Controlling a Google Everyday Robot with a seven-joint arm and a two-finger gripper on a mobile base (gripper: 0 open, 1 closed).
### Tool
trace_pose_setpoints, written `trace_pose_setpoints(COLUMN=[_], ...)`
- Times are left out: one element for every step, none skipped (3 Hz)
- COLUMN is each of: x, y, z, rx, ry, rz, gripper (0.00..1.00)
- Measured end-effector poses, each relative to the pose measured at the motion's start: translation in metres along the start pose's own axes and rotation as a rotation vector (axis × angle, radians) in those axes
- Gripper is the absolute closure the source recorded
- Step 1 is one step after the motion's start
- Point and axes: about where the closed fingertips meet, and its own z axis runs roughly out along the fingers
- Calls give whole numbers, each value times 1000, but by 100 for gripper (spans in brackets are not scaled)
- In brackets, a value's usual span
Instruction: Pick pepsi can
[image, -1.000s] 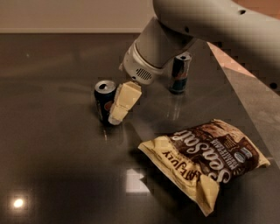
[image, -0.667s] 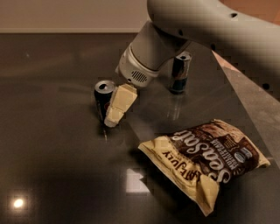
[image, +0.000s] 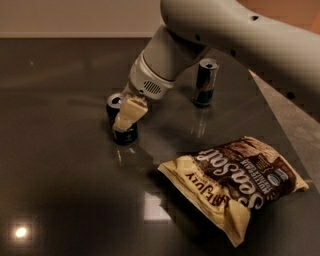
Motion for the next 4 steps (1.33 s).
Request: trace_pose_setpoints(x=[-5, -14, -28, -38], y=[-1, 2, 12, 19], z=[-1, -19, -53, -85], rx=[-34, -69, -90, -106], ry=[-20, -48, -55, -45], rz=[-3, -24, -79, -129], gripper=[63, 85, 100, 100])
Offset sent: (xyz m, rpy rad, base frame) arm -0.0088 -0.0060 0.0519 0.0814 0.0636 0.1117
